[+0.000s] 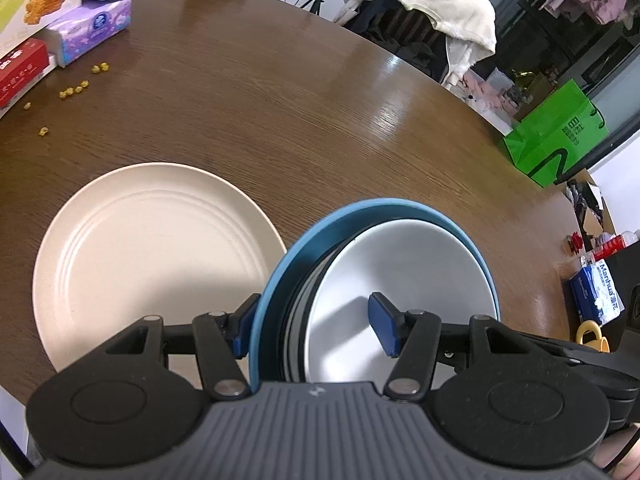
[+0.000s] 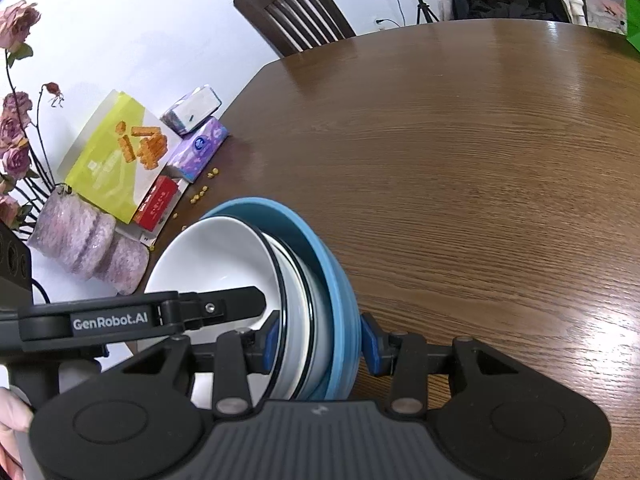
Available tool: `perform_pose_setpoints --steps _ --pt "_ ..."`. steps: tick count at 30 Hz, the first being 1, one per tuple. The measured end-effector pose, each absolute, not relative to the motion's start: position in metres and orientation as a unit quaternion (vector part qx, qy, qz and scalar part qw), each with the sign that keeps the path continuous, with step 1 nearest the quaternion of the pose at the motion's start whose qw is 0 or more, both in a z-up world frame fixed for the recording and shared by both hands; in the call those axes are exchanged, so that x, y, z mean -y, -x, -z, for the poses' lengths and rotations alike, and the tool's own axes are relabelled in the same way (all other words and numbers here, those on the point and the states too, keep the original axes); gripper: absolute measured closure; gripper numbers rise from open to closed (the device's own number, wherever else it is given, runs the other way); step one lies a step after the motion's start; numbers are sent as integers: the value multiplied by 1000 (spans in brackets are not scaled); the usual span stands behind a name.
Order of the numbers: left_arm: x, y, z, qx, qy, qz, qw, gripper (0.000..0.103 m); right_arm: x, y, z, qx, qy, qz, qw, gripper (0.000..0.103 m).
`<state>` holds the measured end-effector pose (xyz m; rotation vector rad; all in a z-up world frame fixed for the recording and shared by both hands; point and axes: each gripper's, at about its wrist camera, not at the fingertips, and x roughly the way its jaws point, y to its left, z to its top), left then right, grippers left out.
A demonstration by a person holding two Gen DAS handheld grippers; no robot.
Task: Organize plates and bowls
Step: 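Lift the bowl stack and carry it toward the cream plate, then lower the bowl stack with both grippers onto the cream plate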
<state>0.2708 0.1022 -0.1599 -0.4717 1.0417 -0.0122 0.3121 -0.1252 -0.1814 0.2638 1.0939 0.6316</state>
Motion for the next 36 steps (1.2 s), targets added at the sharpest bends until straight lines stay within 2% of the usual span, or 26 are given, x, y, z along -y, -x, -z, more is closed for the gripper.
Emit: perform_pose_setpoints --steps 36 --pt "-190 -265 172 -499 249 -37 829 45 19 -329 194 -531 -102 -324 776 63"
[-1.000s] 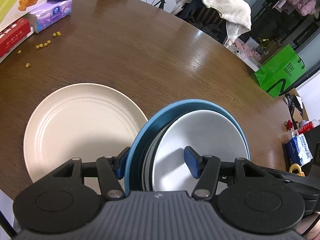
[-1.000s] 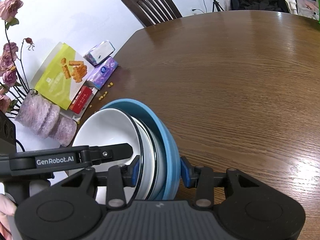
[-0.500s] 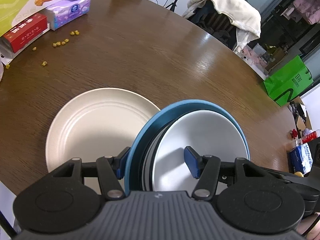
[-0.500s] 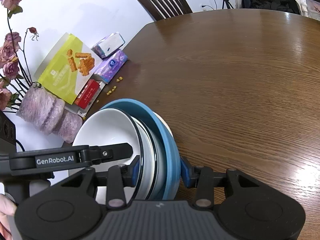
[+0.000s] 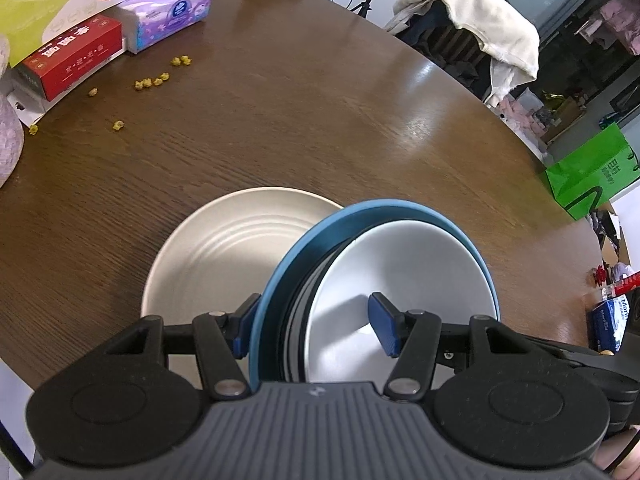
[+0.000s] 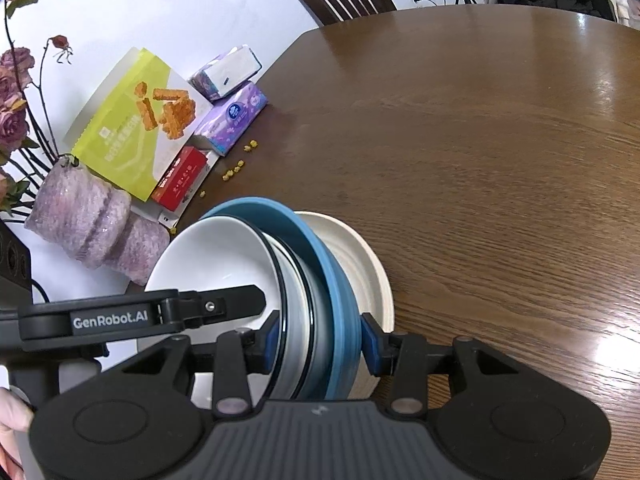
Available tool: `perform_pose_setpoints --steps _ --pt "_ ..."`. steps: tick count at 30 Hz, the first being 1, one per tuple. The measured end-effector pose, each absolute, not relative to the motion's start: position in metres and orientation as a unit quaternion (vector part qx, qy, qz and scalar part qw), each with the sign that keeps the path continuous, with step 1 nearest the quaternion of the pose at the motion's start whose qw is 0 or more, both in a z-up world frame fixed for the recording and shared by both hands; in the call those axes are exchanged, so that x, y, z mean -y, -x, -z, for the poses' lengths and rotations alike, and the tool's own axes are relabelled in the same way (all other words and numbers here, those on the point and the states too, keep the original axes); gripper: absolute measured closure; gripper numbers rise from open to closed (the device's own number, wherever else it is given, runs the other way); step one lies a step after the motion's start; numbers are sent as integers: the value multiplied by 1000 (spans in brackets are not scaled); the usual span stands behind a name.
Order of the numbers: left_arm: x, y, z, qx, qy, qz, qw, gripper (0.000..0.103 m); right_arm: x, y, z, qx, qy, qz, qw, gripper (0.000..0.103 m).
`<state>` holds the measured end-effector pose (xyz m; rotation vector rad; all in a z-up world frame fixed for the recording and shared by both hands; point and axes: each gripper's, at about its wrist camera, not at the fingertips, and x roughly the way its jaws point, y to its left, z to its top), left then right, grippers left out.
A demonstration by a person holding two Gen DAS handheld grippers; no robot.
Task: Organize plates and bowls
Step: 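Lower the bowl stack with both grippers onto the cream plate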
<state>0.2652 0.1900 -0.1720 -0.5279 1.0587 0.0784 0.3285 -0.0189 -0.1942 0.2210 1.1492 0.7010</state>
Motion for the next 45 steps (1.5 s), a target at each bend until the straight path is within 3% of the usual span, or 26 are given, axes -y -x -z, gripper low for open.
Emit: perform_pose_setpoints --steps 45 --pt "-222 -278 196 -517 243 -24 820 44 -12 -340 218 -564 -106 -311 758 62"
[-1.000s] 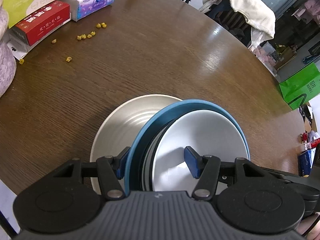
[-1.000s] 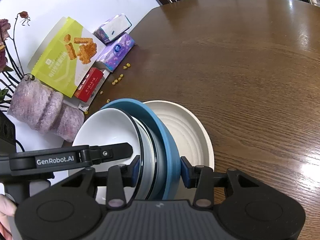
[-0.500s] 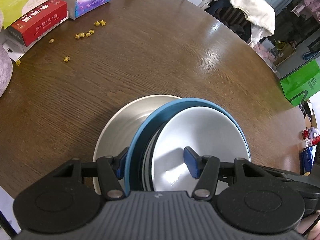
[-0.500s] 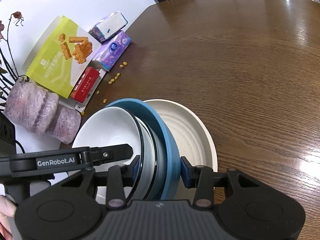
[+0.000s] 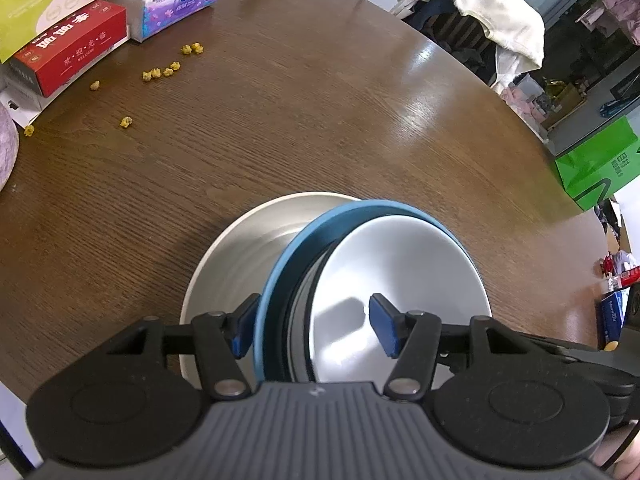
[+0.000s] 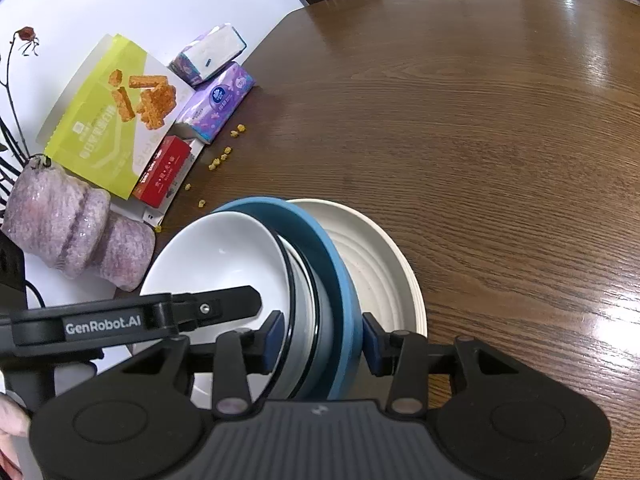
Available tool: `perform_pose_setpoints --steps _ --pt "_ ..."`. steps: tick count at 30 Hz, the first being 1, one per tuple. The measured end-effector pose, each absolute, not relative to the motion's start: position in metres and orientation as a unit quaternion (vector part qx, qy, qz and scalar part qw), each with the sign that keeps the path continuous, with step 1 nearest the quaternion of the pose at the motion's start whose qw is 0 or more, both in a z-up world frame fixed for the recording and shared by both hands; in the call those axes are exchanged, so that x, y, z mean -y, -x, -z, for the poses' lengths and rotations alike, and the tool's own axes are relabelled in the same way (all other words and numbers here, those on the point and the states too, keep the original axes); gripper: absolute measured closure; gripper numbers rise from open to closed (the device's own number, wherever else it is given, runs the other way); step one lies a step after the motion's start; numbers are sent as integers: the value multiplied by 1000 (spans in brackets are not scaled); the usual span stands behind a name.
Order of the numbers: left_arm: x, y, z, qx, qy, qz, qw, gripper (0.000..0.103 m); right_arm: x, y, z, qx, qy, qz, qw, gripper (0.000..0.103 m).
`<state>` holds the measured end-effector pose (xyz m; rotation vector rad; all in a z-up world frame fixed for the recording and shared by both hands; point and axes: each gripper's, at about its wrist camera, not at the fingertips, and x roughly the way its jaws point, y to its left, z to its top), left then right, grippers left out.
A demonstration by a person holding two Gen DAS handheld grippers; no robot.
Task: Organize plates and bowls
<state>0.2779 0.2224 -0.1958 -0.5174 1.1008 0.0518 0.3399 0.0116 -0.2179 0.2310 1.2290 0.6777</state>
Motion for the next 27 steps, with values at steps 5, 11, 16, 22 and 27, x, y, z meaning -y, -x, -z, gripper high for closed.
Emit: perform_pose_setpoints --steps 5,11,16,22,27 --pt "-223 -276 194 -515 242 -24 822 42 -13 -340 216 -562 -100 -311 760 61" --pt "-222 -269 185 -498 237 -22 834 23 -11 -337 210 -555 -100 -309 766 58" --pt "-223 -258 170 -475 225 -21 851 7 -7 -331 198 -539 -95 -314 776 45" --pt "-223 -238 148 -439 207 -20 874 0 4 -318 179 -508 -94 -312 797 20" --pt "-219 -218 129 -411 188 -24 892 0 20 -300 159 -476 -99 -307 818 0"
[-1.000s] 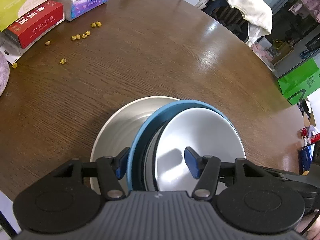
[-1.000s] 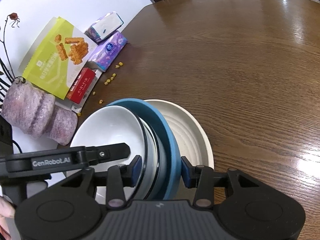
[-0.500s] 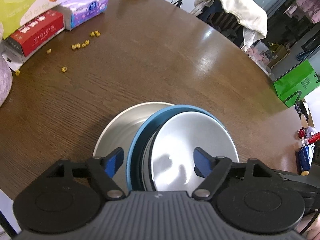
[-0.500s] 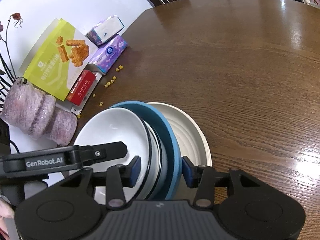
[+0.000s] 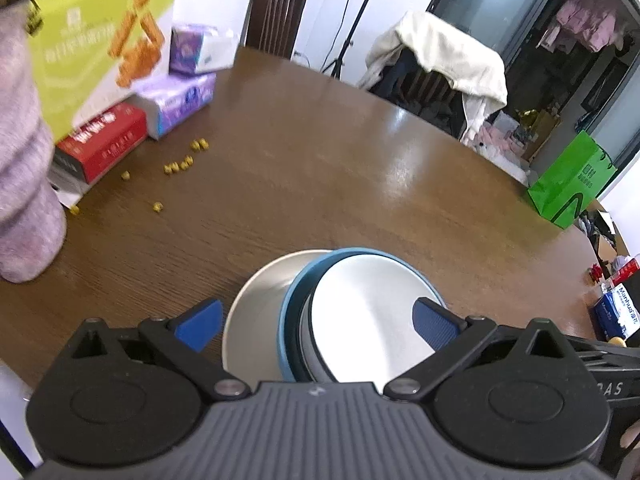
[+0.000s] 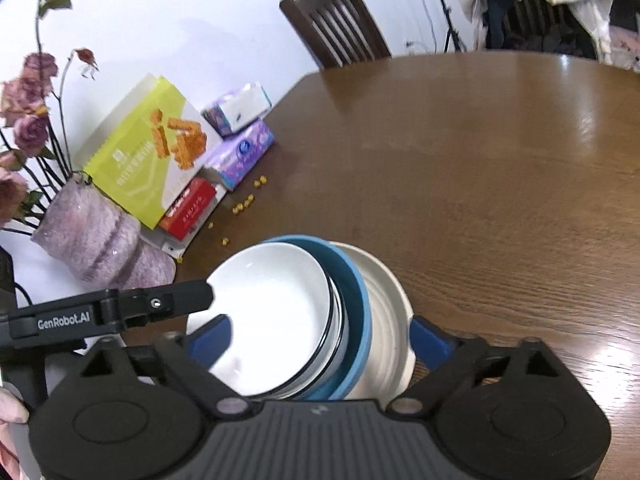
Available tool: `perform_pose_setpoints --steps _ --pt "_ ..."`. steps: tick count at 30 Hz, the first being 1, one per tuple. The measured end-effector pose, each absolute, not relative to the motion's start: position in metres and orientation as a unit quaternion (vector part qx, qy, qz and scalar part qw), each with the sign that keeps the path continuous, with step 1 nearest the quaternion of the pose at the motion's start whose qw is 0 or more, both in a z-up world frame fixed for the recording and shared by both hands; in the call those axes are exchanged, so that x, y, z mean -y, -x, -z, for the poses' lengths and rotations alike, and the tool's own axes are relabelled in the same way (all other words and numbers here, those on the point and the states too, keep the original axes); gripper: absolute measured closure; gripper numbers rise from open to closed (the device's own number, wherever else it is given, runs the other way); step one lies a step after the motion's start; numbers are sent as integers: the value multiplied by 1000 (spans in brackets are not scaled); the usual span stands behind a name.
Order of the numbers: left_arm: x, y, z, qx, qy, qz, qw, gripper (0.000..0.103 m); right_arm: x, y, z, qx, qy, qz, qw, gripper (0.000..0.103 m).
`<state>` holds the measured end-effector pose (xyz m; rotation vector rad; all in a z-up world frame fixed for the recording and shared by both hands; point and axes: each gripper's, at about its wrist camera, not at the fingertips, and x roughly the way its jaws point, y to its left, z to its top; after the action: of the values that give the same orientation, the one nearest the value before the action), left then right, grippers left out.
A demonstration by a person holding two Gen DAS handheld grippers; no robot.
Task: Organize plates and bowls
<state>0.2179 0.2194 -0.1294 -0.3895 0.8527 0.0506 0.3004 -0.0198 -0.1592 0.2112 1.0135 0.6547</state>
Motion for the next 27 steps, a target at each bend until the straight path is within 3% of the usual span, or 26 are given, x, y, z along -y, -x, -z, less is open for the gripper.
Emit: perform_pose_setpoints --steps 15,27 --pt "-139 -111 77 -278 86 -20 957 0 106 -190 111 -347 -49 -219 911 0" --pt "-73 6 67 -253 51 18 966 0 188 -20 92 -262 -48 -120 956 0"
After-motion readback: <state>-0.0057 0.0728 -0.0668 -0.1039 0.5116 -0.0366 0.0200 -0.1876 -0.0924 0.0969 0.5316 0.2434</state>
